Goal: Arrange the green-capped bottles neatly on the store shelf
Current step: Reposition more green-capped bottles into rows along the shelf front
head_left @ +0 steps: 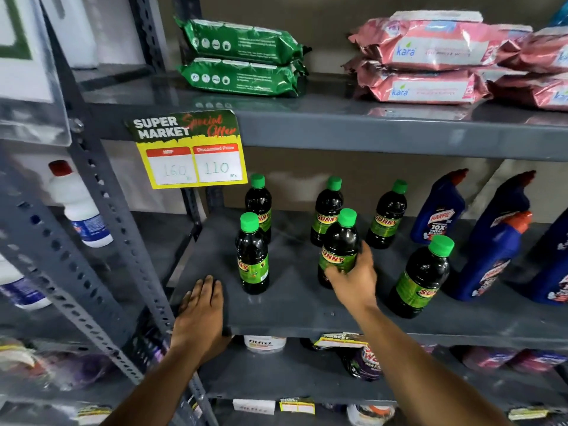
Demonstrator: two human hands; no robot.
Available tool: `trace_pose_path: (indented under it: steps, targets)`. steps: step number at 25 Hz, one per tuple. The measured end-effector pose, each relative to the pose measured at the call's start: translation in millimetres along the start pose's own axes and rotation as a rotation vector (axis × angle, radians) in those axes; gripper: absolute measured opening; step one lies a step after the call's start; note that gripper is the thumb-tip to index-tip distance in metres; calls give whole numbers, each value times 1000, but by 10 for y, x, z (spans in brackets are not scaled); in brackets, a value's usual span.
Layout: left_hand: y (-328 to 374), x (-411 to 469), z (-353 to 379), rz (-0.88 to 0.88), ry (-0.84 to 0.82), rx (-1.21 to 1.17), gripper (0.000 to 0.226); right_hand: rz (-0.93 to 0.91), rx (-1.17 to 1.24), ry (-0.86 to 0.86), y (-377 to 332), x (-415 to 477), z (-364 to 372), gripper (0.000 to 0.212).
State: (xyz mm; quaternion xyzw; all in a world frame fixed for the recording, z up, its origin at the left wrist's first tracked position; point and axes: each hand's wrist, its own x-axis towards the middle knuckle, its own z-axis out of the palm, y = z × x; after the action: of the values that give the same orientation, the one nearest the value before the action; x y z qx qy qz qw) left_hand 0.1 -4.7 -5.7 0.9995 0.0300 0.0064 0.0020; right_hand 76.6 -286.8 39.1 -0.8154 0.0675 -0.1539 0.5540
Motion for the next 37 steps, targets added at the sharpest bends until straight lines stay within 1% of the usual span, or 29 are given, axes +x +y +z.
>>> trace_pose_path:
  steps: [2, 3, 4, 6, 7, 8, 10, 11, 13, 16, 20, 23, 27, 32, 34, 35, 37]
  targets:
    - [-2, 3, 6, 5, 11, -2, 101, -7, -39, -27, 42, -2, 7, 99]
    - [-9, 5, 16, 4, 13, -10, 100, -14, -97, -13, 68, -4, 26, 99]
    - [-17, 9, 30, 1, 18, -17, 100, -9, -148, 5, 72, -13, 43, 94]
    - [-25, 19, 44, 0, 30, -15, 100, 19, -172, 24, 66, 7, 54, 77]
    - [-24, 21, 47, 1, 31, -12, 100, 30, -151, 3, 62, 15, 45, 70]
    - [-24, 22, 49, 0, 32, -11, 100, 32, -128, -36, 64, 19, 37, 68]
    - [-25, 31, 51, 2, 34, -14, 100, 14, -134, -95, 79, 17, 44, 79]
    - [-23, 32, 54, 4, 28, -14, 101, 18, -186, -92, 100, 13, 65, 84]
    - [-21, 32, 64, 0, 25, -7, 99, 45, -285, -58, 148, -9, 108, 84]
    - [-30, 29, 74, -7, 16, 15, 101, 69, -266, -46, 156, -92, 110, 80]
    - [-29, 15, 83, -1, 24, 12, 109, 44, -265, -49, 180, -280, 32, 80]
    - [-43, 8, 92, 2, 33, 2, 112, 21, -256, -35, 202, -411, -13, 76]
    - [-51, 12, 96, 11, 34, 8, 112, 29, -243, -45, 218, -537, -82, 73]
    - [-51, 11, 88, 13, 30, 14, 113, -14, -224, -41, 255, -578, -89, 68]
    - [-45, 9, 84, 10, 18, 16, 113, -29, -222, -44, 257, -574, -85, 70]
    - [-41, 8, 82, 6, 11, 14, 113, -36, -221, -55, 265, -569, -87, 74]
    - [-42, 10, 75, 0, 1, 13, 113, -19, -198, -82, 283, -609, -102, 92]
